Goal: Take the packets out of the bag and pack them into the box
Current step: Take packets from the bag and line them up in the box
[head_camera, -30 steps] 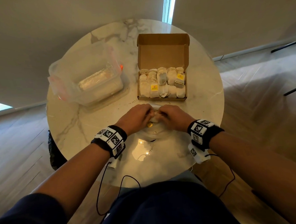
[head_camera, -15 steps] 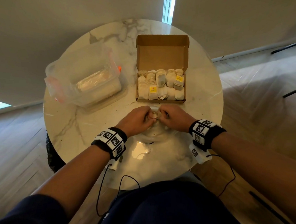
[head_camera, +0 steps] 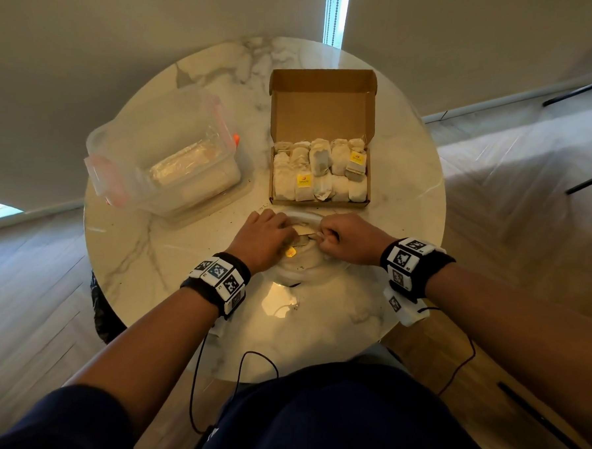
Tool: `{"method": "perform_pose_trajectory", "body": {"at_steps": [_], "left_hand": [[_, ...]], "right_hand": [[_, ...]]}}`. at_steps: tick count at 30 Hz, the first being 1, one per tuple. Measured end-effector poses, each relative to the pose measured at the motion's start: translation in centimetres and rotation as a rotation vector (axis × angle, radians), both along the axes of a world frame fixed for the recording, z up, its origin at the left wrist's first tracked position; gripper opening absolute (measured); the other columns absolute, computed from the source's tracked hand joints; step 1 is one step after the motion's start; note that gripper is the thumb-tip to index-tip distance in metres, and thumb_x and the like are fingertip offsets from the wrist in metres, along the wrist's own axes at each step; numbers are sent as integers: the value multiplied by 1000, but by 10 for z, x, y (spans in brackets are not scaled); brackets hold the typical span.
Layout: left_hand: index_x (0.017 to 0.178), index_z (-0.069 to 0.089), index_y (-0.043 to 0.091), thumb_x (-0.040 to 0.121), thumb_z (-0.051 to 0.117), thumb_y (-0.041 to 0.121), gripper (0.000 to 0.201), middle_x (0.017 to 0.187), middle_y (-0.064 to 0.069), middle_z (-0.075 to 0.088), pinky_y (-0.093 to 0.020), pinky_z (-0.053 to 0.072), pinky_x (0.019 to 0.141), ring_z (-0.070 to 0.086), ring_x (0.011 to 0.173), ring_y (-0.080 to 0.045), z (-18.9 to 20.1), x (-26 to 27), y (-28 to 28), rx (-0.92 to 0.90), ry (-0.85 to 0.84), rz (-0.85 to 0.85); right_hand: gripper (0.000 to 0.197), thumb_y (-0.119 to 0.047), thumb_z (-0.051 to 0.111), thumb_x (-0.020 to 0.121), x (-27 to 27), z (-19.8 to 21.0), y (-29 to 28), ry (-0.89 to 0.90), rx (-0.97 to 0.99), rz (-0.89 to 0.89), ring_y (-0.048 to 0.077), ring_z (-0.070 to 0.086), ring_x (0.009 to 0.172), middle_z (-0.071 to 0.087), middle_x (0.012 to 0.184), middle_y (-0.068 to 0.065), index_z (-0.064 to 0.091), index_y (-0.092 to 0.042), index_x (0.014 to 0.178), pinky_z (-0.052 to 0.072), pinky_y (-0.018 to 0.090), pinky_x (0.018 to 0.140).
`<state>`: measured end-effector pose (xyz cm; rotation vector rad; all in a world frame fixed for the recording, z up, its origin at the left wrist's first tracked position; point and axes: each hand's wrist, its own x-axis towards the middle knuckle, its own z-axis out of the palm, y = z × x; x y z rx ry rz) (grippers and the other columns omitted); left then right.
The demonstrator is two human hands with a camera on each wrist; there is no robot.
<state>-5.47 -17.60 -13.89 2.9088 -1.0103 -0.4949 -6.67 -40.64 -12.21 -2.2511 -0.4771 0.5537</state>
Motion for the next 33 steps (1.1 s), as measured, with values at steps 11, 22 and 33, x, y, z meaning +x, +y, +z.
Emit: {"method": "perform_pose_trajectory", "body": {"at_steps": [11, 22, 33], "left_hand": [[135, 54, 27, 90, 61, 39, 47, 121, -1, 64, -39, 40, 84, 58, 107, -28, -8, 5, -2, -68, 27, 86], [113, 63, 20, 96, 52, 38, 27, 101, -4, 69, -40, 54, 74, 66, 89, -27, -16, 13, -9, -164, 100, 231], [104, 61, 10, 98, 53, 30, 23, 103, -8, 58, -37, 49, 70, 60, 84, -28, -11, 11, -11, -235, 115, 265]], "right_hand": [[14, -7, 62, 88, -3, -7, -3, 2, -76, 22, 8, 50, 86, 62, 101, 5, 74, -10, 96, 33, 15, 76], [19, -5, 60, 84, -6, 1, -7, 88, -47, -80, 19, 52, 69, 59, 79, 5, 53, -15, 99, 45, 37, 66], [21, -4, 61, 84, -4, 5, -9, 100, -7, -108, 21, 55, 70, 58, 79, 6, 48, -14, 98, 46, 38, 66]]}}
